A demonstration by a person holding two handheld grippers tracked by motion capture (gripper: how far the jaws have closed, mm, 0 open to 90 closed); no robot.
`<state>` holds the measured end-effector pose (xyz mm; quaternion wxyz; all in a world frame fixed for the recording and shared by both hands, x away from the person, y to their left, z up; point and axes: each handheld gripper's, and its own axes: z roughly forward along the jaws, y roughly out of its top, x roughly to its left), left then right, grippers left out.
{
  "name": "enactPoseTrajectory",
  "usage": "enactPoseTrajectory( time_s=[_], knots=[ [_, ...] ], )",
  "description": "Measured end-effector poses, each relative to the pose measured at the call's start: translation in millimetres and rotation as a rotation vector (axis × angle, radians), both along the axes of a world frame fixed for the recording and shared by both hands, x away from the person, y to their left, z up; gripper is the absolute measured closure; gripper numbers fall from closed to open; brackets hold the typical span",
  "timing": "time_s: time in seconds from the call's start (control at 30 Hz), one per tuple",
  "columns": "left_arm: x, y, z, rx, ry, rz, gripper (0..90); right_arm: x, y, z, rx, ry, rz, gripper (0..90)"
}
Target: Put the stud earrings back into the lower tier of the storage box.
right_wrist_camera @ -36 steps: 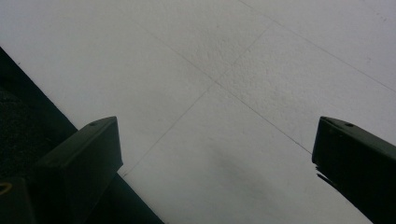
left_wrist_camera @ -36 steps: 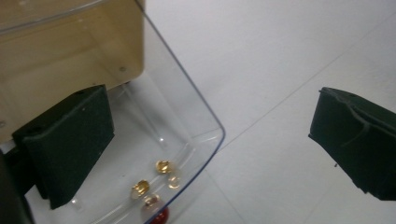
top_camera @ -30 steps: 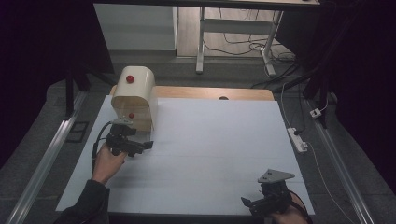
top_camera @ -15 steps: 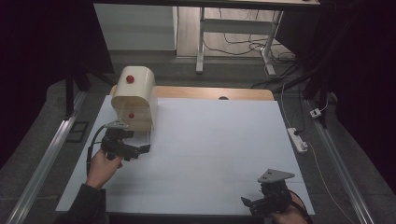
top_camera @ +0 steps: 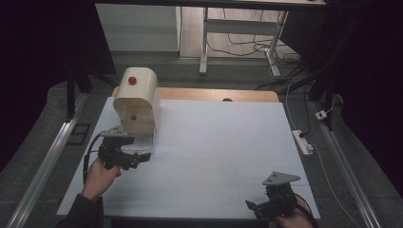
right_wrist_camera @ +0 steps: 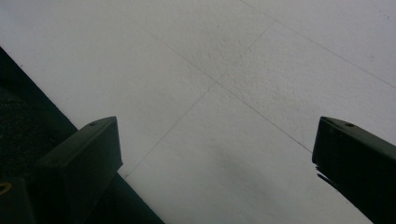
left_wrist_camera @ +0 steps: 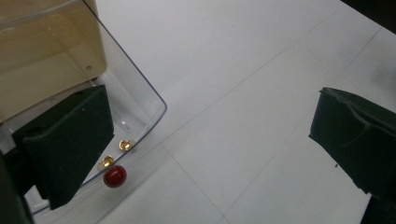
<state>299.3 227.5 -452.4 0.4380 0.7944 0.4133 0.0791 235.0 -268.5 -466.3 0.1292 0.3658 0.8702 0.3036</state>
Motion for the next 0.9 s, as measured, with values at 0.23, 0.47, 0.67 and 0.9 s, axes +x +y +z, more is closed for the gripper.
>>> enactPoseTrajectory(
  time_s=[0.23, 0.47, 0.67, 0.9],
  knots=[
    [-16.2, 6.0, -0.9, -0.007, -0.002, 0.001, 0.0, 0.7, -0.7, 0.1, 0.009, 0.006, -0.007, 0.0],
    [-30.4, 11.8, -3.1, -0.02, -0.004, 0.013, 0.0, 1.3, -1.0, 0.0, 0.014, 0.011, -0.005, 0.0],
    [-42.5, 16.1, -5.3, -0.019, 0.002, 0.015, 0.0, 1.3, -0.4, -0.1, 0.006, 0.01, -0.003, 0.0],
    [-57.0, 21.8, -7.3, -0.027, -0.002, 0.024, 0.0, 1.7, -1.1, 0.0, 0.014, 0.013, -0.006, 0.0]
  ],
)
